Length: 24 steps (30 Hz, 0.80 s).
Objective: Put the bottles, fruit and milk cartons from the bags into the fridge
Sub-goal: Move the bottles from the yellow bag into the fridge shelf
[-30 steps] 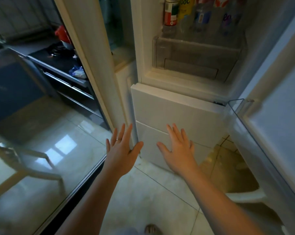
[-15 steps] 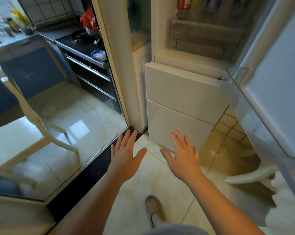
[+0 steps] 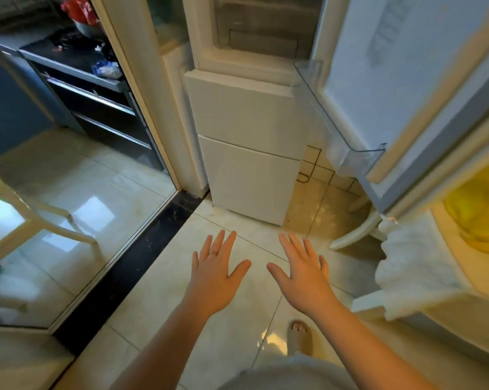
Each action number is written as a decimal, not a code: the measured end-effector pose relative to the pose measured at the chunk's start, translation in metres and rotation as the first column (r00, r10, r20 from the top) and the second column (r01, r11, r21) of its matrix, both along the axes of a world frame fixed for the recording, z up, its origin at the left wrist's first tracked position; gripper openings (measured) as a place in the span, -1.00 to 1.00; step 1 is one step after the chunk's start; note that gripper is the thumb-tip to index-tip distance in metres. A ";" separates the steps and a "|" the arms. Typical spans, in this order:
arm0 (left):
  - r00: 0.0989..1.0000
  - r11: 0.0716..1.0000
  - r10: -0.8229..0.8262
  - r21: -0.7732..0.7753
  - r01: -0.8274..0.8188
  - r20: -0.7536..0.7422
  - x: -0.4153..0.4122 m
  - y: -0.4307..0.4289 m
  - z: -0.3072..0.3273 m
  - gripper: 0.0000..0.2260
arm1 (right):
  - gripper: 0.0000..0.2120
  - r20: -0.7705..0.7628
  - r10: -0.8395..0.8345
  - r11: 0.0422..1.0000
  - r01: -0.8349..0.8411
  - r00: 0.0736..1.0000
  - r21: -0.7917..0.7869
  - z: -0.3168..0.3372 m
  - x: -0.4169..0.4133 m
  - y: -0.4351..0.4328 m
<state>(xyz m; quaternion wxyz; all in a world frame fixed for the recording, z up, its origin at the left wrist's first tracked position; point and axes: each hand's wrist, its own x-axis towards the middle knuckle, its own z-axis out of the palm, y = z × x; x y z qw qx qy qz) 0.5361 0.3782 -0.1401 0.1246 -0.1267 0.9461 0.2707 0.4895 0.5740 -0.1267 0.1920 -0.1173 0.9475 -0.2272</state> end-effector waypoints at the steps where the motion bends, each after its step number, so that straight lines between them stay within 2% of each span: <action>1: 1.000 1.000 -0.029 0.001 0.029 0.004 0.000 0.013 -0.001 -0.29 | -0.34 0.002 -0.022 1.000 0.022 1.000 0.005 -0.001 0.003 0.014; 10: 0.970 0.970 -0.243 0.011 0.243 -0.005 -0.015 0.168 -0.017 -0.35 | -0.33 -0.016 -0.173 0.982 0.174 0.985 0.072 -0.009 0.021 0.167; 24: 0.928 0.924 -0.369 0.093 0.372 -0.049 -0.035 0.483 -0.015 -0.38 | -0.35 -0.022 -0.372 0.926 0.373 0.928 0.055 -0.007 0.033 0.486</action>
